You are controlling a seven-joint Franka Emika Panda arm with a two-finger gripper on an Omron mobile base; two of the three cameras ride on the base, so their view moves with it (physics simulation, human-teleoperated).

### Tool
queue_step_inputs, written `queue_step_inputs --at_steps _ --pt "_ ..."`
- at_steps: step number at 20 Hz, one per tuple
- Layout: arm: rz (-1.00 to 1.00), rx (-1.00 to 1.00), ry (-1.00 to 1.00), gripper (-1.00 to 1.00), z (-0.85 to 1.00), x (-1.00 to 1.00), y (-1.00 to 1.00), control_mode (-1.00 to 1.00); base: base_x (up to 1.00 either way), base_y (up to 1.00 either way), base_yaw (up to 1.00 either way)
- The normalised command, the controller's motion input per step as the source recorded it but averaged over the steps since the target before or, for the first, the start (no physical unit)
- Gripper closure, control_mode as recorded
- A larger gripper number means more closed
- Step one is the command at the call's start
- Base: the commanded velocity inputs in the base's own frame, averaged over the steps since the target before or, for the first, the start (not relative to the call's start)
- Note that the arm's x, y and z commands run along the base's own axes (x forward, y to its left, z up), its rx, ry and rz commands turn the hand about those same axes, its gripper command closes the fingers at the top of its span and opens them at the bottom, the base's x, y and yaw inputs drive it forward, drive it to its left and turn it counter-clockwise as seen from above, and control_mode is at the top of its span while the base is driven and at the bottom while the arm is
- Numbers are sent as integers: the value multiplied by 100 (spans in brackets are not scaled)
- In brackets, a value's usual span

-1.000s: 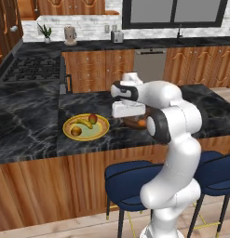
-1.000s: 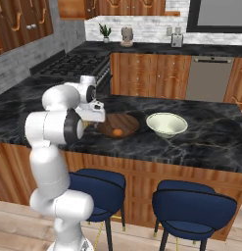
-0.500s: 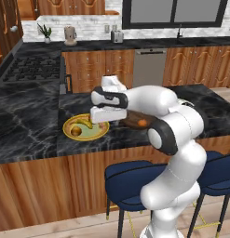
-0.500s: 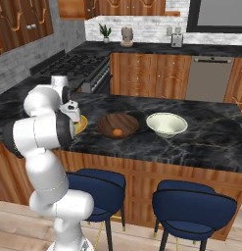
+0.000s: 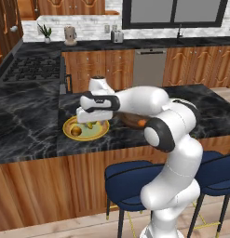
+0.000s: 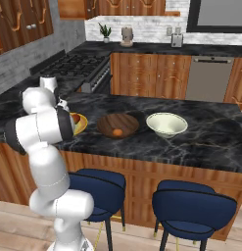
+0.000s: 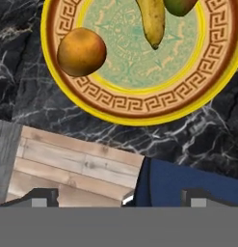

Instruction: Take the fruits from the plate on the dining counter and place two fruits in each bowl.

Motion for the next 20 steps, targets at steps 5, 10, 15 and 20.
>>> queue_step_inputs --at_steps 5,10,15,20 --pt "14 3 -3 -100 -2 7 14 -100 0 0 0" --pt "2 0 -3 -100 0 15 25 -100 0 0 0" --pt "0 0 0 -100 -13 30 49 -100 0 0 0" --pt "-6 0 0 -100 -17 47 15 -100 0 0 0"
